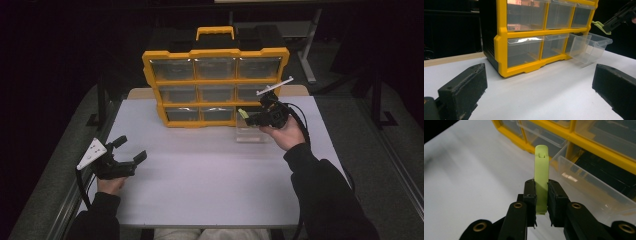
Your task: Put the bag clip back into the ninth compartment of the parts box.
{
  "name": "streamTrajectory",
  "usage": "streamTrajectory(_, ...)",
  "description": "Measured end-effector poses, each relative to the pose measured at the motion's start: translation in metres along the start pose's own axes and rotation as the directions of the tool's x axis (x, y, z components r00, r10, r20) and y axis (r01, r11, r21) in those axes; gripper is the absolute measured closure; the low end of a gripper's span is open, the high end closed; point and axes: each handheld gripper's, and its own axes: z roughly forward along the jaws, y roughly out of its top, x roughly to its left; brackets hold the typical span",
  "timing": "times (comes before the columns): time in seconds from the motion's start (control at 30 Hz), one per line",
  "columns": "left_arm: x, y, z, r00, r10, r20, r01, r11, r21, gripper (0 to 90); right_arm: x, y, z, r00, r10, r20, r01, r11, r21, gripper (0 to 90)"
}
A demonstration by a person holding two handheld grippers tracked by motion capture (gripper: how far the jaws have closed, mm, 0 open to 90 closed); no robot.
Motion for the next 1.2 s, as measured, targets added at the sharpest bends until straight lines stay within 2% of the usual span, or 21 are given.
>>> streamTrajectory(0.17, 0.0, 0.0, 0.0, 1.0, -0.003, 0.001, 0.003, 1.0, -0.007, 0.0, -0.005, 0.001, 0.001, 0.9997, 0.019, 0.012, -0.019, 1.0, -0.017, 77.0)
streamTrajectory(0.43, 0.0, 0.001, -0.001, 0.9998, -0.018, 0.002, 0.018, 0.9997, -0.018, 0.0, -0.013, -0.002, 0.006, 0.9985, 0.037, 0.039, -0.037, 0.999, 0.002, 77.0)
streamTrajectory(0.63, 0.0, 0.001, -0.002, 0.9998, -0.022, 0.003, 0.022, 0.9996, -0.02, 0.0, -0.019, -0.006, 0.012, 0.9975, 0.03, 0.064, -0.031, 0.999, 0.025, 76.2)
streamTrajectory(0.67, 0.0, 0.001, -0.002, 0.9998, -0.022, 0.003, 0.022, 0.9996, -0.02, 0.0, -0.019, -0.007, 0.013, 0.997, 0.029, 0.072, -0.032, 0.999, 0.032, 70.9)
streamTrajectory(0.7, 0.0, 0.001, -0.002, 0.9998, -0.022, 0.003, 0.022, 0.9996, -0.02, 0.0, -0.019, -0.007, 0.013, 0.997, 0.029, 0.072, -0.032, 0.999, 0.032, 70.9)
streamTrajectory(0.73, 0.001, 0.001, -0.001, 0.9998, -0.022, 0.001, 0.022, 0.9996, -0.018, 0.0, -0.019, -0.009, 0.013, 0.9945, 0.027, 0.101, -0.03, 0.999, 0.026, 62.7)
streamTrajectory(0.77, 0.001, 0.001, -0.001, 0.9998, -0.022, 0.001, 0.022, 0.9996, -0.018, 0.0, -0.019, -0.009, 0.013, 0.9945, 0.027, 0.101, -0.03, 0.999, 0.026, 62.7)
streamTrajectory(0.83, 0.0, 0.0, -0.001, 0.9997, -0.025, -0.002, 0.025, 0.9996, -0.014, 0.0, -0.018, -0.01, 0.01, 0.9938, 0.022, 0.109, -0.022, 1.0, 0.004, 47.1)
streamTrajectory(0.9, 0.0, 0.0, -0.001, 0.9997, -0.023, -0.002, 0.023, 0.9997, -0.013, 0.0, -0.018, -0.01, 0.009, 0.9942, 0.024, 0.105, -0.024, 1.0, 0.0, 44.0)
streamTrajectory(0.93, 0.0, 0.0, -0.001, 0.9997, -0.023, -0.002, 0.023, 0.9996, -0.013, 0.0, -0.019, -0.012, 0.007, 0.9935, 0.022, 0.112, -0.021, 1.0, -0.006, 36.9)
streamTrajectory(1.0, 0.0, 0.0, -0.001, 0.9997, -0.024, -0.002, 0.024, 0.9996, -0.013, 0.0, -0.019, -0.014, 0.005, 0.9919, 0.033, 0.123, -0.03, 0.999, -0.023, 29.9)
streamTrajectory(1.03, 0.0, 0.0, -0.001, 0.9997, -0.024, -0.003, 0.024, 0.9996, -0.013, 0.0, -0.019, -0.014, 0.005, 0.9919, 0.033, 0.123, -0.03, 0.999, -0.023, 29.9)
streamTrajectory(1.07, 0.0, 0.0, -0.001, 0.9997, -0.025, -0.004, 0.025, 0.9996, -0.014, 0.0, -0.019, -0.015, 0.002, 0.991, 0.043, 0.127, -0.037, 0.998, -0.047, 19.1)
streamTrajectory(1.1, 0.0, 0.0, -0.001, 0.9997, -0.026, -0.004, 0.026, 0.9996, -0.014, 0.0, -0.019, -0.016, 0.001, 0.9911, 0.042, 0.126, -0.035, 0.998, -0.053, 13.1)
streamTrajectory(1.13, 0.0, 0.0, -0.001, 0.9997, -0.026, -0.004, 0.026, 0.9996, -0.014, 0.0, -0.019, -0.016, 0.001, 0.9911, 0.042, 0.126, -0.035, 0.998, -0.053, 13.1)
streamTrajectory(1.17, 0.001, 0.0, -0.001, 0.9997, -0.023, -0.005, 0.023, 0.9996, -0.014, 0.0, -0.019, -0.018, -0.001, 0.9899, 0.043, 0.135, -0.033, 0.996, -0.078, 0.0)
streamTrajectory(1.2, 0.001, 0.0, -0.001, 0.9997, -0.023, -0.005, 0.023, 0.9996, -0.014, 0.0, -0.019, -0.018, -0.001, 0.9899, 0.043, 0.135, -0.033, 0.996, -0.078, 0.0)
